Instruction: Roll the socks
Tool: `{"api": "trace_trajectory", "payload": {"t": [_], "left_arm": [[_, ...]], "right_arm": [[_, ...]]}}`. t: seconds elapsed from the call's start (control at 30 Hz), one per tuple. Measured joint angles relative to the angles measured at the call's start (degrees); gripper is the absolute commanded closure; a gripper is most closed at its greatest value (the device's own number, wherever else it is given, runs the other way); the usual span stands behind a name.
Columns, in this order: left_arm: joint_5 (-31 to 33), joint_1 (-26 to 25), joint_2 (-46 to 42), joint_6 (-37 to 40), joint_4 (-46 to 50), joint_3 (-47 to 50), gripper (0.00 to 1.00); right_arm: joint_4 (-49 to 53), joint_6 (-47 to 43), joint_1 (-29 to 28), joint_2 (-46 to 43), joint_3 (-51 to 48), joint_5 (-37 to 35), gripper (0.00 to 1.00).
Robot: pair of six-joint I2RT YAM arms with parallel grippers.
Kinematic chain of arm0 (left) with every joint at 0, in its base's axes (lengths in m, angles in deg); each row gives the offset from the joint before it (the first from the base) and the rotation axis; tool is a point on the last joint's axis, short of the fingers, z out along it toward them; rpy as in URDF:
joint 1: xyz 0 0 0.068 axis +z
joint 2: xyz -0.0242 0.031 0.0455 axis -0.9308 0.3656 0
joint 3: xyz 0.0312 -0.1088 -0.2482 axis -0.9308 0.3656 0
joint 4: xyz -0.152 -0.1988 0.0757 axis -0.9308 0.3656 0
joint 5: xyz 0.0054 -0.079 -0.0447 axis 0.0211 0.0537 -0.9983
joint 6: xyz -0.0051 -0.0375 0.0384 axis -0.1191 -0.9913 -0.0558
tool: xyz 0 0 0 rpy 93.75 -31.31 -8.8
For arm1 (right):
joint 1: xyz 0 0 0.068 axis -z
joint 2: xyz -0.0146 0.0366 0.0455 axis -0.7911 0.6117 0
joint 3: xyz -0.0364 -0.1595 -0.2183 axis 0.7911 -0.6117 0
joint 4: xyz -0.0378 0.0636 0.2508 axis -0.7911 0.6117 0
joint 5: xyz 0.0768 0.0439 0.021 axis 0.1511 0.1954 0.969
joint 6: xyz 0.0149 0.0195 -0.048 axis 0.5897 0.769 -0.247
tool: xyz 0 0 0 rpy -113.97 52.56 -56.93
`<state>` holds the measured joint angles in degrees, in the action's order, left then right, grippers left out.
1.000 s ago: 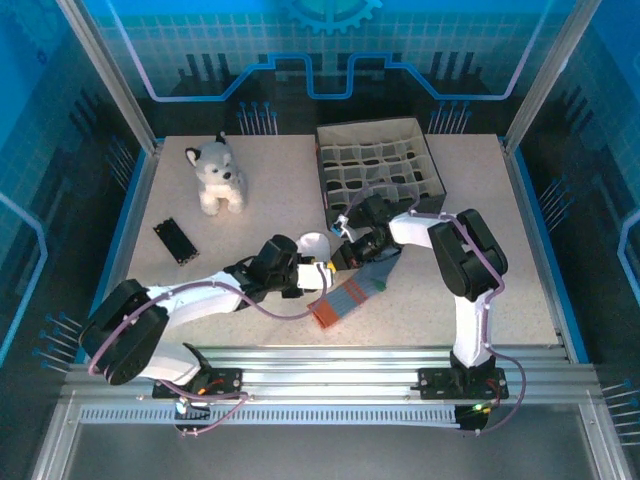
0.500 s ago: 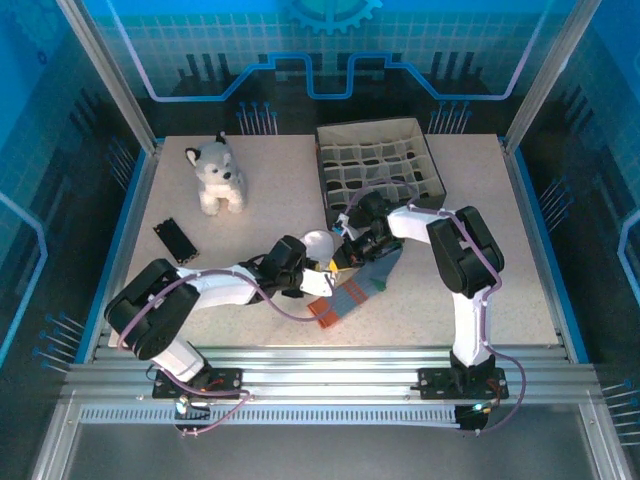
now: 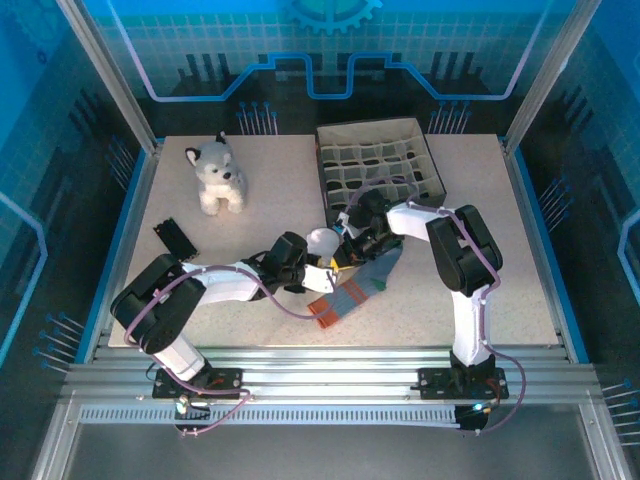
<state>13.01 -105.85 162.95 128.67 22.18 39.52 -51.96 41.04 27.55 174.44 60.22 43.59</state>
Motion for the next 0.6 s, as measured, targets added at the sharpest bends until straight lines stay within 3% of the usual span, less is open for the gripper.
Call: {"api": "trace_trajectory", "payload": {"t": [0.27, 0.6], "left_arm": [[-5.11, 3.54, -7.08, -1.75, 0.17, -0.15, 0.51], [-9.22, 4.5, -3.28, -1.11, 6.67, -4.13, 0.49]], "right_arm": [[1.75, -0.04, 0.0, 0.48, 1.22, -0.44, 1.0], [4.13, -1.09, 0.0, 0.98, 2.64, -1.16, 1.0]]}}
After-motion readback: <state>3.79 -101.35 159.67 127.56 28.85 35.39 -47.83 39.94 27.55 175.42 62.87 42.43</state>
